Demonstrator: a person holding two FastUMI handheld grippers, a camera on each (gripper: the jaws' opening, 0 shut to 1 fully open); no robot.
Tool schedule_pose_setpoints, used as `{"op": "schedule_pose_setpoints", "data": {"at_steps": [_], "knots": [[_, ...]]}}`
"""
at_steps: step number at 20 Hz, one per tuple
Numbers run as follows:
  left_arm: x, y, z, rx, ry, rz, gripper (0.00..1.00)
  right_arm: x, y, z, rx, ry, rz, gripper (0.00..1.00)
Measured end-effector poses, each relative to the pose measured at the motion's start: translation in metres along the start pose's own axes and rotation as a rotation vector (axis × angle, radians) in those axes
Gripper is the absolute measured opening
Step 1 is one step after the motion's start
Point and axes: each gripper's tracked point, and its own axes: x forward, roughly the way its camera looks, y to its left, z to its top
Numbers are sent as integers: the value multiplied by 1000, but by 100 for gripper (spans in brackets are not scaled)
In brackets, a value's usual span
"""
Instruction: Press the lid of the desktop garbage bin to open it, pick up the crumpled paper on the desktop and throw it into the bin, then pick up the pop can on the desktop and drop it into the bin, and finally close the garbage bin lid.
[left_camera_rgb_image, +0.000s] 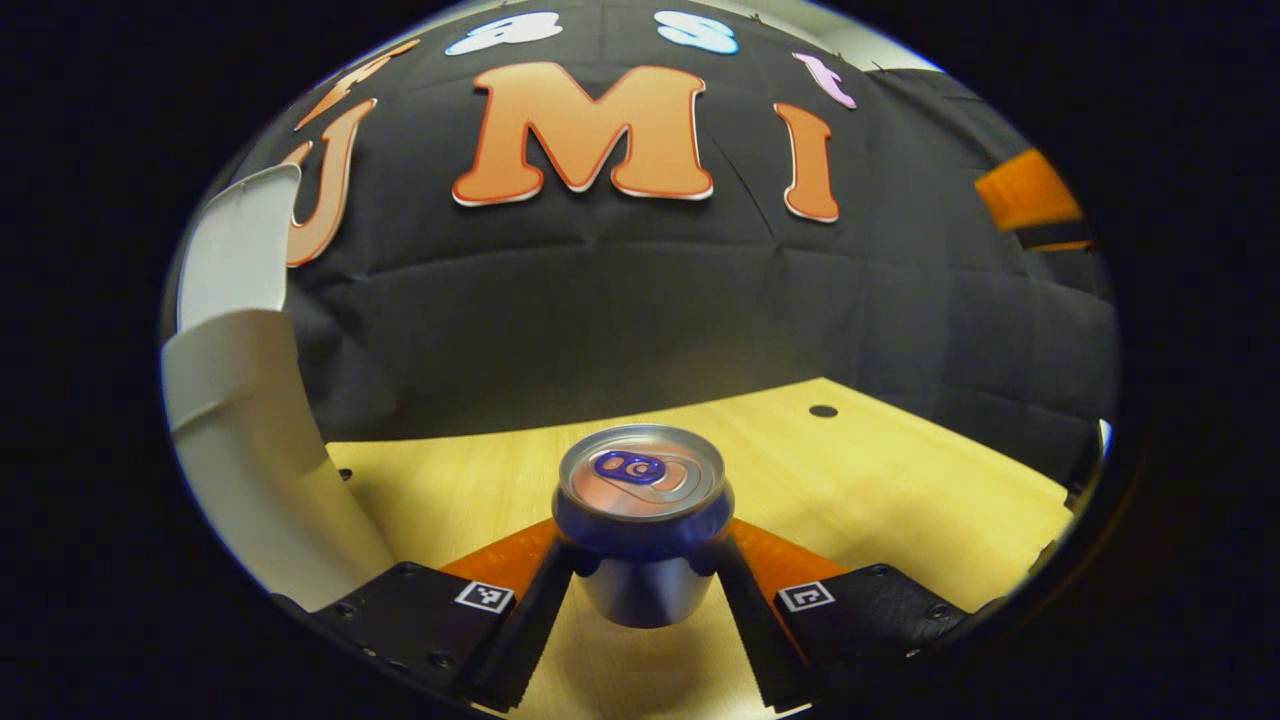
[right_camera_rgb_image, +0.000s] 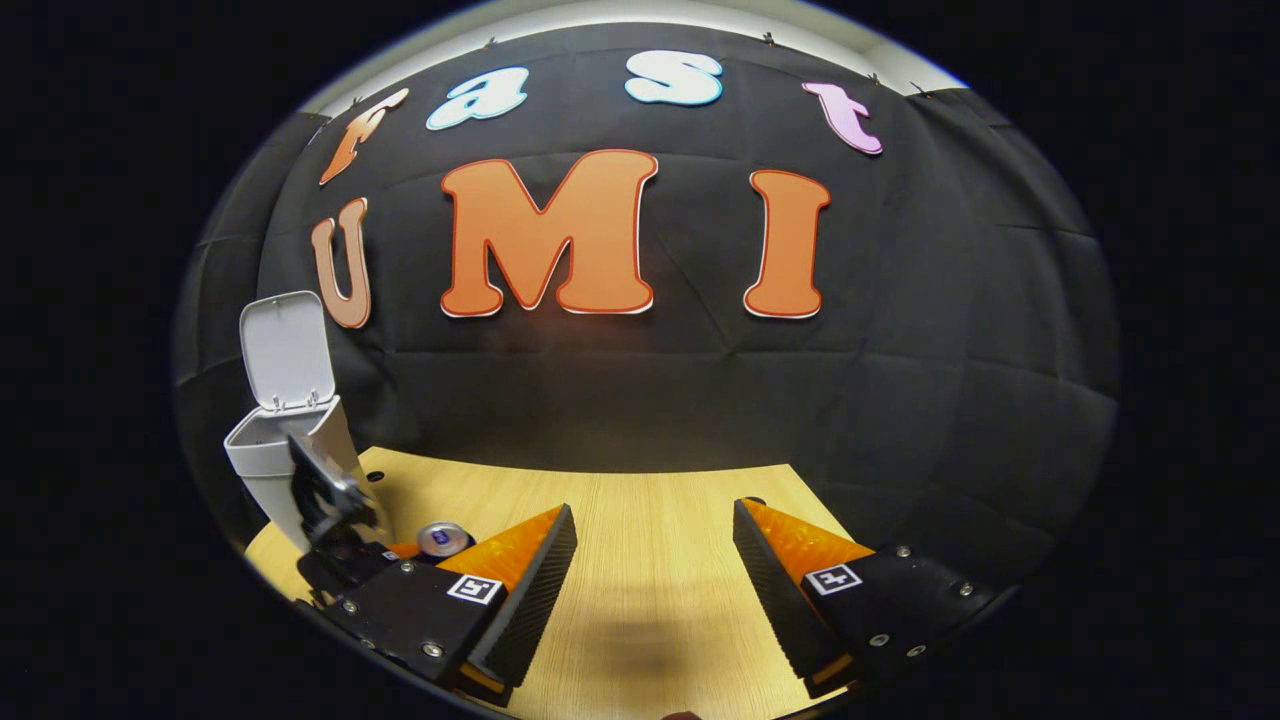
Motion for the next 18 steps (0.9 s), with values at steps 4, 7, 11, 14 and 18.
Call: {"op": "schedule_pose_setpoints", "data": {"at_steps": [4,7,11,14,18], "knots": [[-24,17,41,-22,-41,42,80,1,-3,10,1,-29,11,94],[-47,30,71,-25,-79,75,80,0,0,12,-9,-43,30,94],[-83,45,107,-50,-113,116,80,2,4,13,-22,-54,63,94],[-108,56,128,-41,-143,162,80,5,11,15,-14,-59,96,94],[-131,72,150,-78,-160,186,80,9,18,21,-24,-76,134,94]]}}
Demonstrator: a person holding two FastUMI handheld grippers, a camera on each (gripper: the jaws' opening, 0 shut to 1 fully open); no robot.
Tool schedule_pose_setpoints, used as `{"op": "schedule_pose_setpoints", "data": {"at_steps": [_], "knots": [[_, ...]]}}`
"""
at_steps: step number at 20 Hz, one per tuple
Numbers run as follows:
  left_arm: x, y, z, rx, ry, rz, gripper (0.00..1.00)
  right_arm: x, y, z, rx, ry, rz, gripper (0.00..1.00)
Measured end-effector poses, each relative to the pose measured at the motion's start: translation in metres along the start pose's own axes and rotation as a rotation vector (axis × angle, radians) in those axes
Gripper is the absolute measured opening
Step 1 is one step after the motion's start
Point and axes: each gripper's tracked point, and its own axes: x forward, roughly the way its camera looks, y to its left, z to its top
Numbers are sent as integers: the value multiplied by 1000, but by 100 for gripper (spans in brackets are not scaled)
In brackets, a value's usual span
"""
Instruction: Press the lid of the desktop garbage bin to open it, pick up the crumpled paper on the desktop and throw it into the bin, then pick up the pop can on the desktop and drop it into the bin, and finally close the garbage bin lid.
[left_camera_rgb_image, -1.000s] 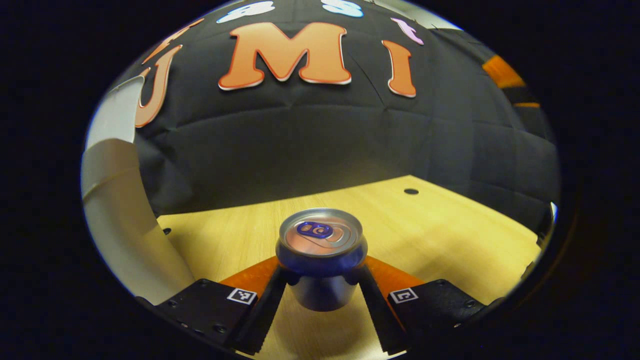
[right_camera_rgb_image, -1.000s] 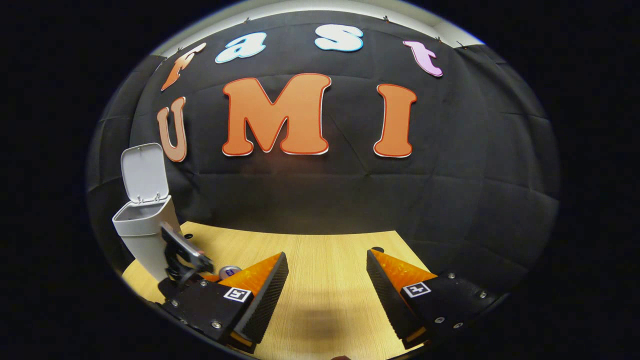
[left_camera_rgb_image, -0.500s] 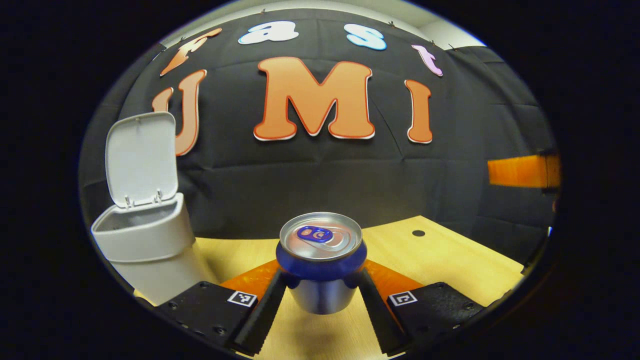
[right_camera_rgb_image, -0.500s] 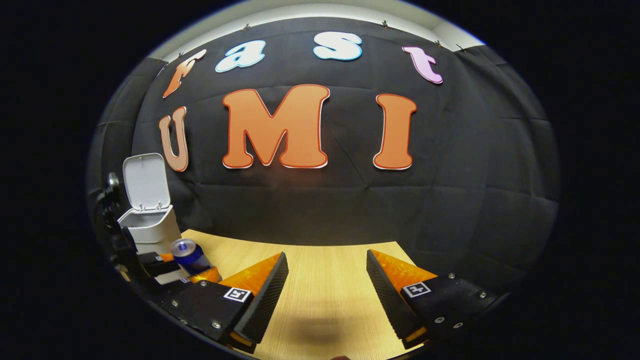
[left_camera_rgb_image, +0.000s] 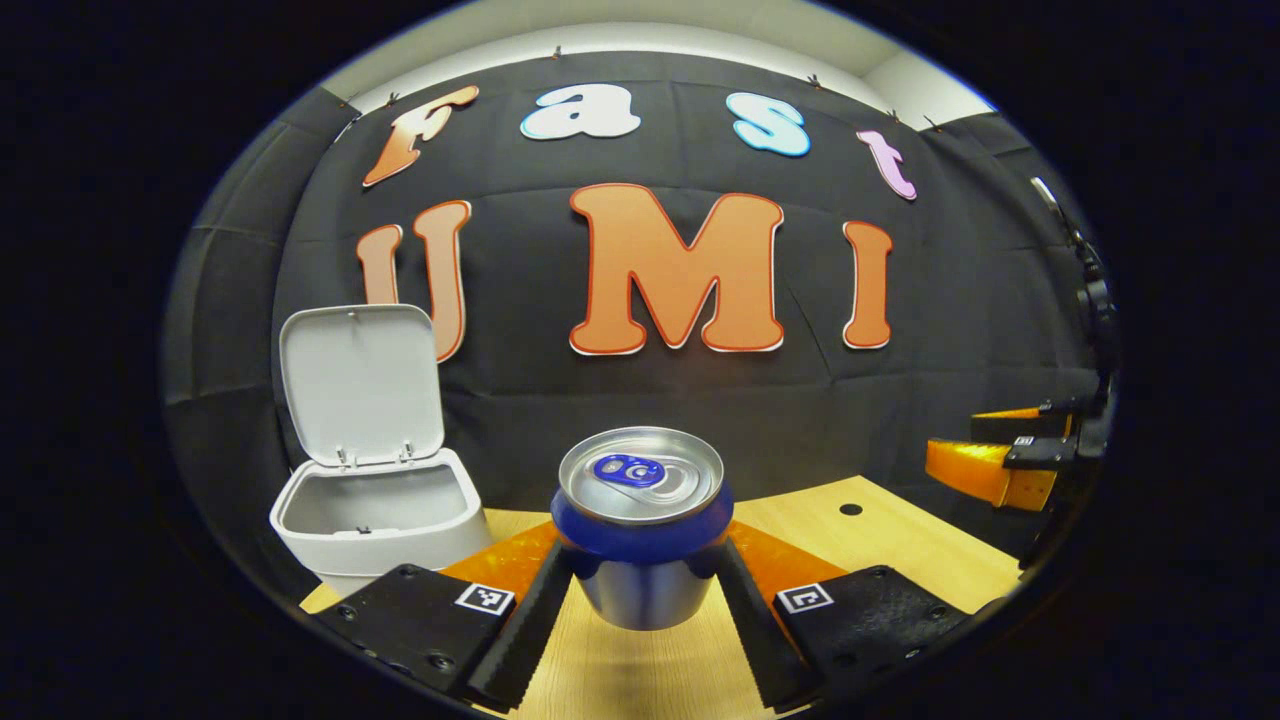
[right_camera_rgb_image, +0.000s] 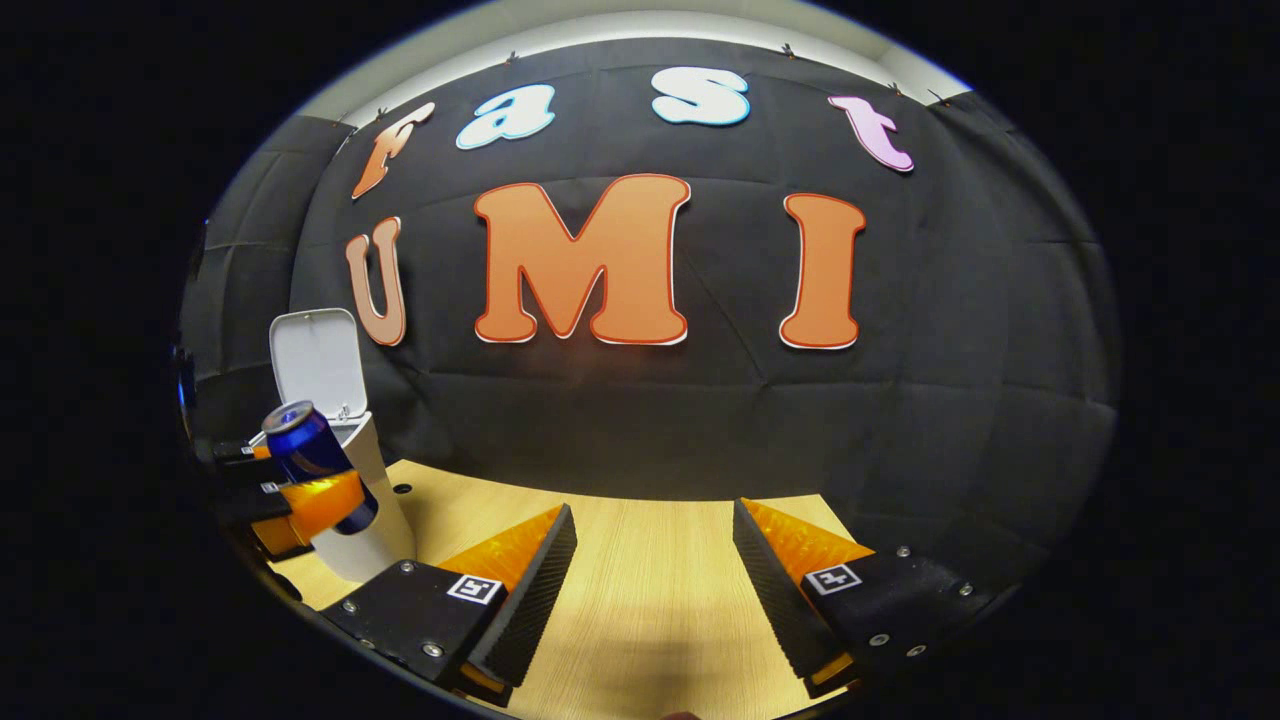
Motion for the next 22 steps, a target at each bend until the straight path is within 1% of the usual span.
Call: {"op": "schedule_pose_setpoints", "data": {"at_steps": [2,5,9,10,11,12,15,18,20,21,22], "knots": [[-6,17,14,-12,-10,35,80,2,4,0,2,-2,18,94],[-15,43,34,-3,-37,91,80,6,6,-2,-4,-4,29,94],[-23,73,49,-10,-50,129,80,12,17,-4,6,-8,44,94],[-29,81,51,-5,-56,144,80,13,18,-4,7,-6,45,94],[-32,92,56,-3,-59,160,83,15,21,-5,9,-5,52,94],[-34,99,59,-3,-62,173,80,17,23,-6,9,-3,52,94],[-33,129,65,4,-62,212,80,20,31,-7,12,4,64,94],[-26,161,66,-10,-53,250,80,22,41,-9,12,8,77,94],[-19,185,68,-12,-56,276,80,23,46,-9,6,9,73,94],[-14,194,69,-17,-60,281,80,22,48,-10,6,12,73,94],[-10,202,69,-34,-58,276,83,22,48,-9,8,14,64,94]]}}
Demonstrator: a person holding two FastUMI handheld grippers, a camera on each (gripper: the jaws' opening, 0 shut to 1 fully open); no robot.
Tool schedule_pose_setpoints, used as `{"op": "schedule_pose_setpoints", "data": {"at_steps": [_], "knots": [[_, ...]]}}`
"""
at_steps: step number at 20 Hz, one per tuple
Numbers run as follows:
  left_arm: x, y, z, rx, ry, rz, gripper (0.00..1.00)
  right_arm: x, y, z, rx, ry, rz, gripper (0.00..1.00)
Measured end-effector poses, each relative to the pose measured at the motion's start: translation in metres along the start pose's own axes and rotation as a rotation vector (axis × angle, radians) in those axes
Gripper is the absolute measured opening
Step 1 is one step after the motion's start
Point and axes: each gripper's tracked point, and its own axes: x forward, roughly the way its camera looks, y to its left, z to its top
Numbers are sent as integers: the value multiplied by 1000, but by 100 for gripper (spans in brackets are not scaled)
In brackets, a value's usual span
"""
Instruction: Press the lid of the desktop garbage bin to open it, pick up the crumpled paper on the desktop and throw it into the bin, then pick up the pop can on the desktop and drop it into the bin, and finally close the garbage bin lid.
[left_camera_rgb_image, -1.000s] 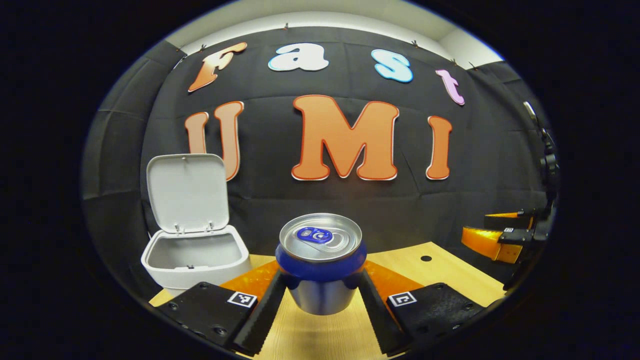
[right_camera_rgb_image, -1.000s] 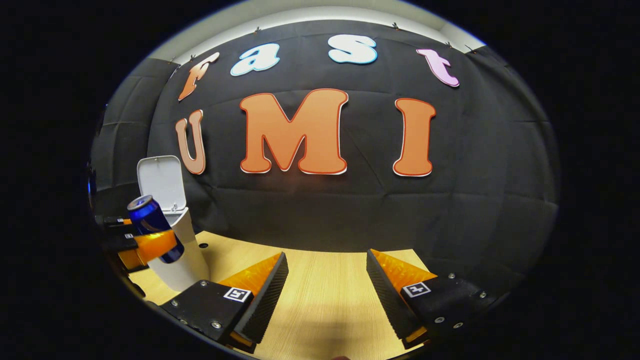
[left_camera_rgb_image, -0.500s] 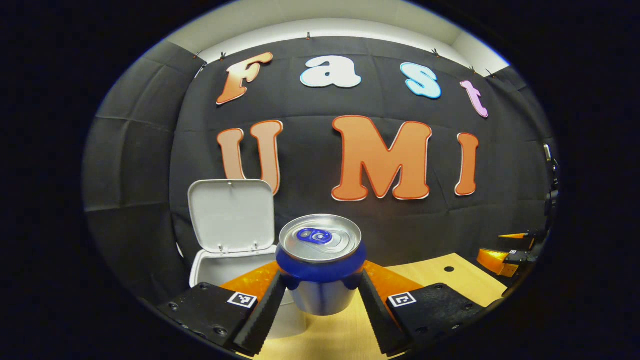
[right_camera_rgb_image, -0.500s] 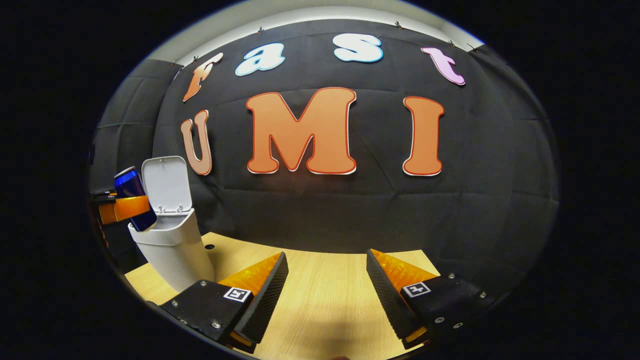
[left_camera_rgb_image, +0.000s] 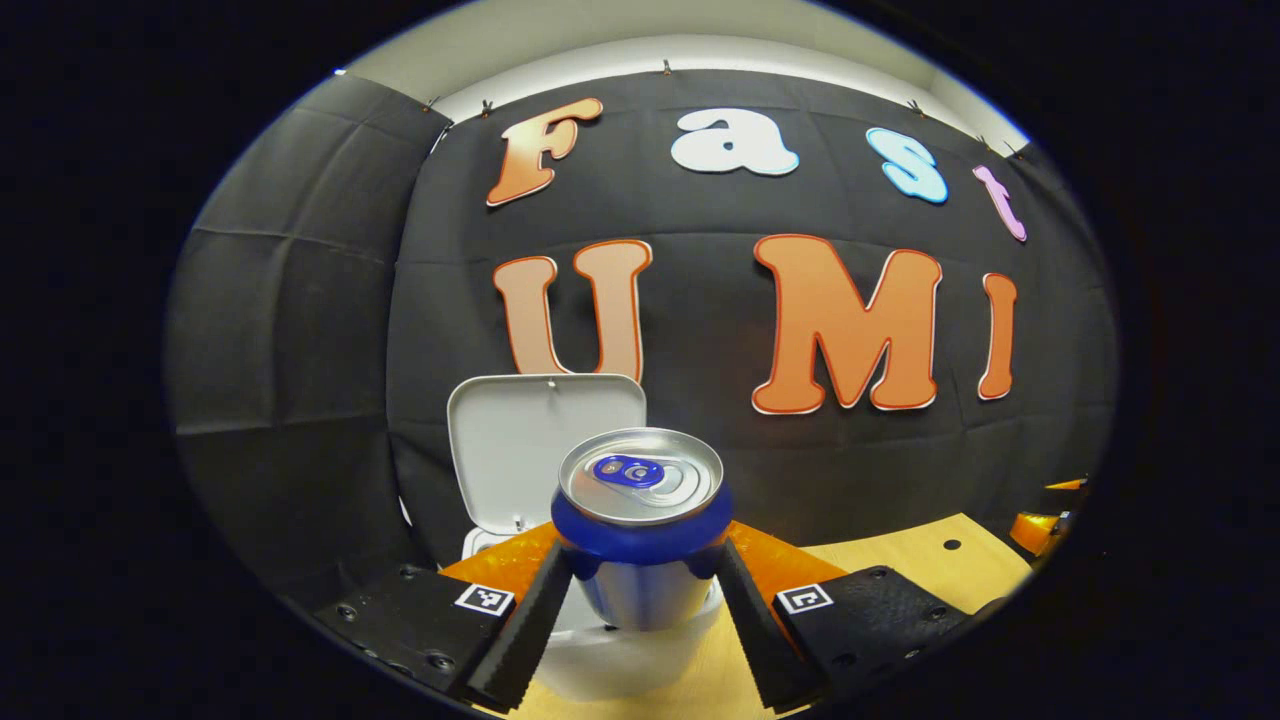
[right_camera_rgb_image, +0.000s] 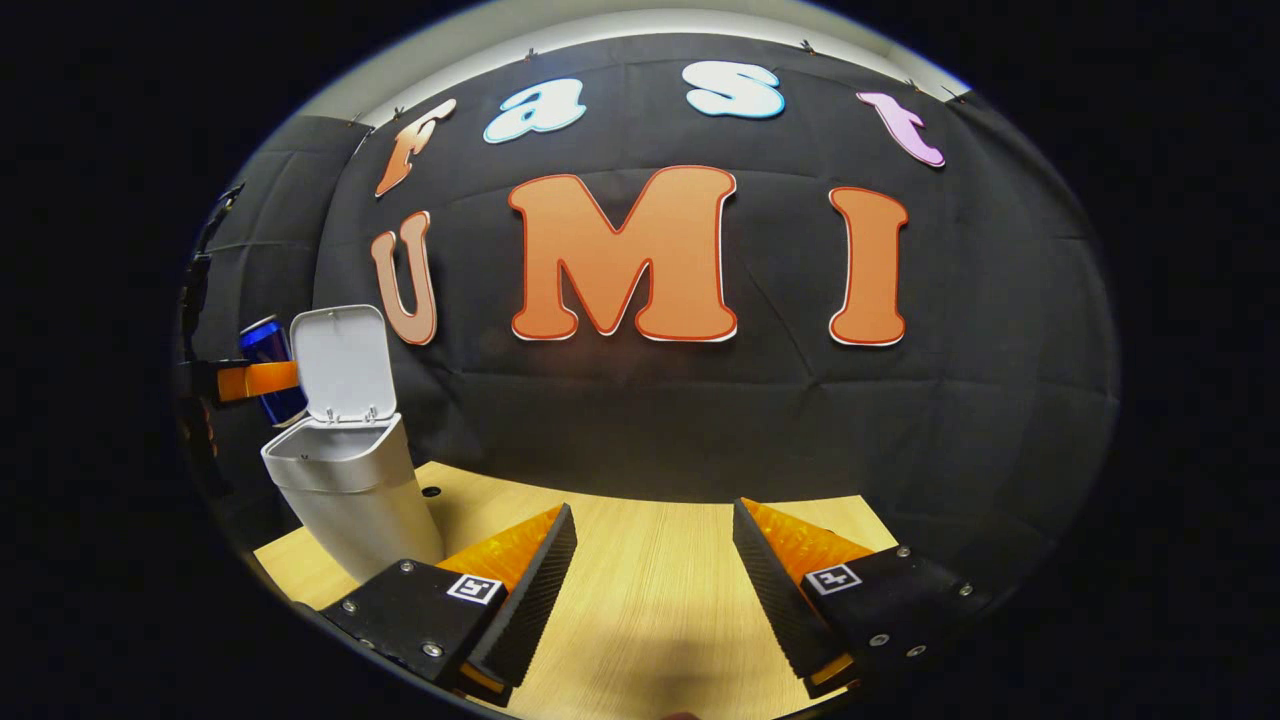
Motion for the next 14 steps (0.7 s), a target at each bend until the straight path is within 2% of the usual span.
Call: {"op": "schedule_pose_setpoints", "data": {"at_steps": [1,5,8,12,14], "knots": [[8,5,-2,-17,2,0,80,1,3,2,7,-3,2,94],[43,27,-12,4,16,19,80,1,7,2,-8,-2,-8,94],[63,29,-18,8,19,6,80,0,8,3,-11,0,-13,94],[81,34,-30,-8,51,5,83,-2,4,3,-14,4,-31,94],[86,42,-28,-23,52,24,89,-1,1,5,-10,1,-39,94]]}}
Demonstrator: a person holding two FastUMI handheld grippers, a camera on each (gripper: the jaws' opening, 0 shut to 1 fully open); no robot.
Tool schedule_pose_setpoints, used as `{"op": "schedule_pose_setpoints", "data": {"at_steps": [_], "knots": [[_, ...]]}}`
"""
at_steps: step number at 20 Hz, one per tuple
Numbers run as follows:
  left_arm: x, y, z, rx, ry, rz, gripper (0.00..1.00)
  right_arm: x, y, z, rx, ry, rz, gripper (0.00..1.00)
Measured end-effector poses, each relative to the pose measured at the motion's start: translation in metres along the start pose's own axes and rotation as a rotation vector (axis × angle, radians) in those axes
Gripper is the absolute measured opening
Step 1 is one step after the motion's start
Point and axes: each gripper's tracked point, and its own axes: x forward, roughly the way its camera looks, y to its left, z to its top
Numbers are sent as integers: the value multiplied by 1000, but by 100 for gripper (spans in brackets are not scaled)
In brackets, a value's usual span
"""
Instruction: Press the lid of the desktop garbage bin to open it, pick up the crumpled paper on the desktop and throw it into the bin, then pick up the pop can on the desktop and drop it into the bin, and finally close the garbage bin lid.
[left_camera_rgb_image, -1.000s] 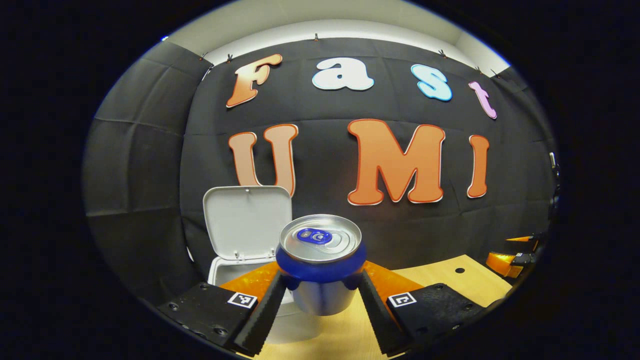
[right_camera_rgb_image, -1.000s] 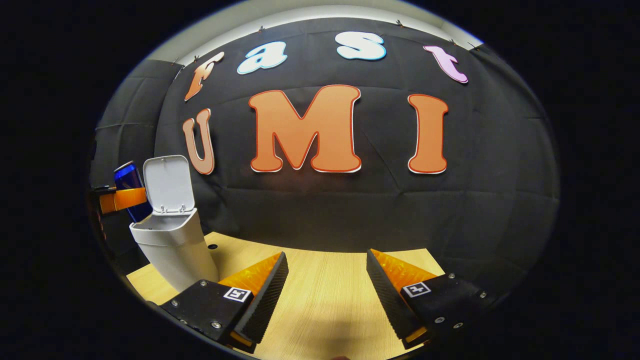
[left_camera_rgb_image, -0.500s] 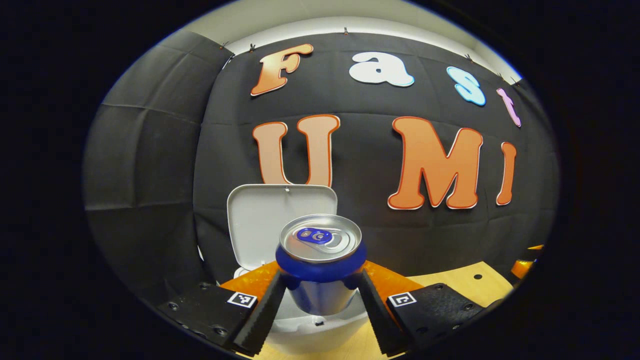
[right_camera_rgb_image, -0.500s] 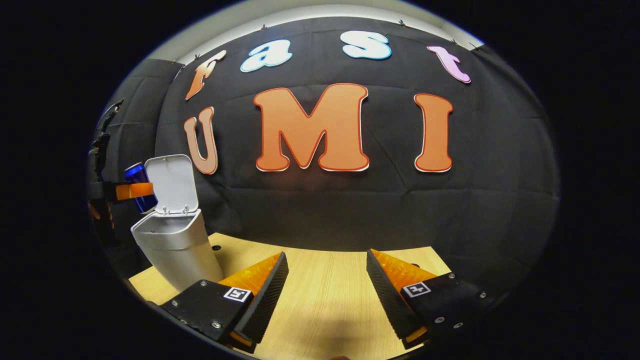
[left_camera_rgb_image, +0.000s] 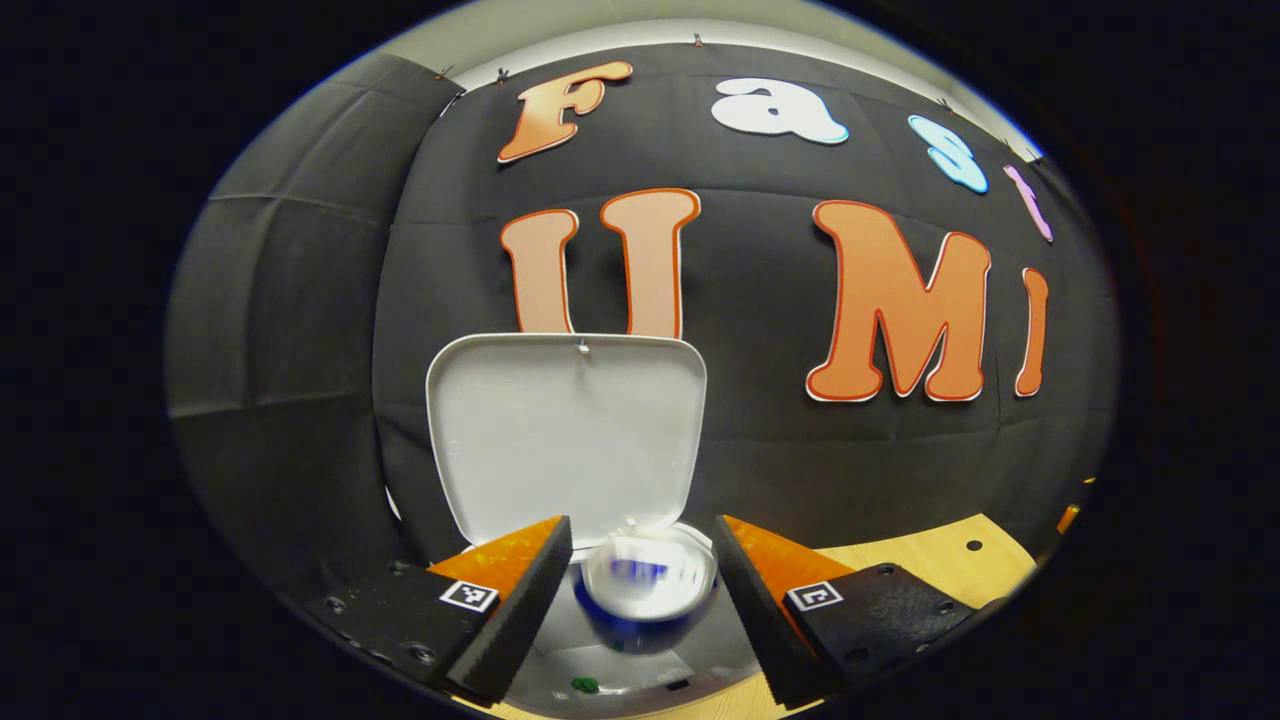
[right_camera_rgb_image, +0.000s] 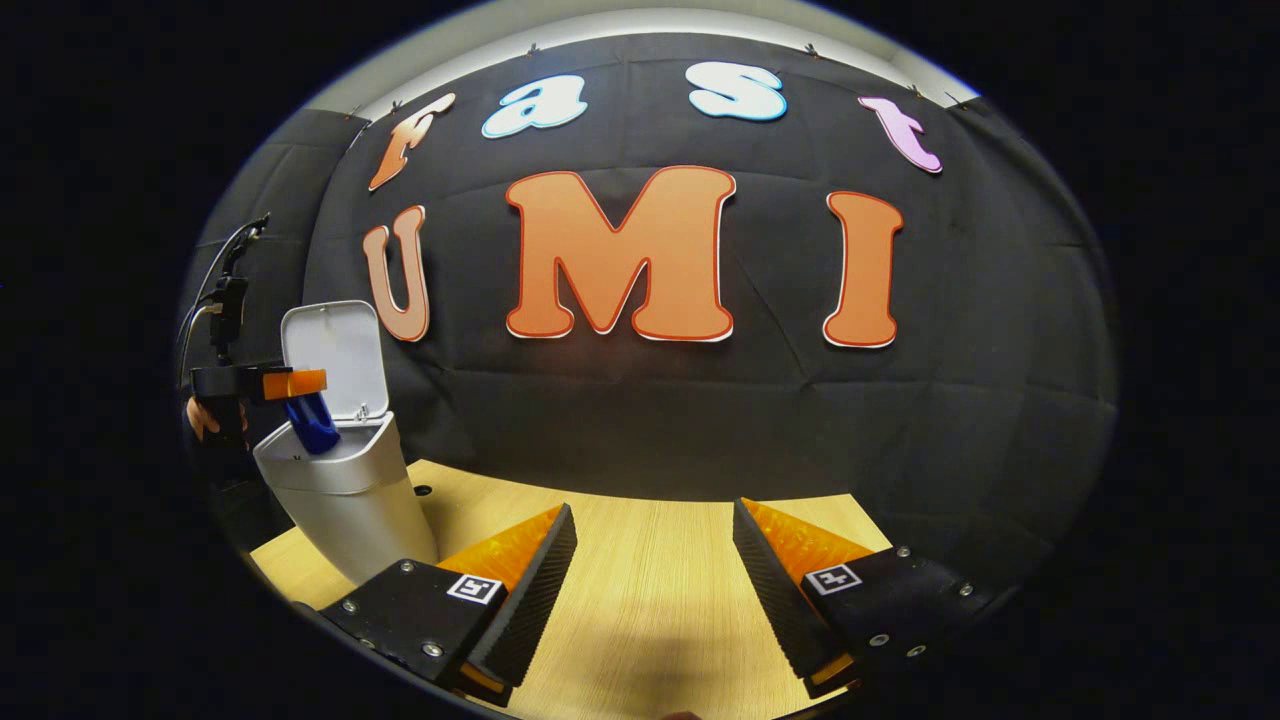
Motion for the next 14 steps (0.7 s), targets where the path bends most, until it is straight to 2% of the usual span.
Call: {"op": "schedule_pose_setpoints", "data": {"at_steps": [3,9,14], "knots": [[3,10,24,-33,-35,8,94,0,-7,4,0,-3,0,94],[-2,20,80,9,-119,14,93,0,-4,6,-3,-3,19,94],[8,39,141,-10,-189,63,93,-4,-8,9,5,-14,23,94]]}}
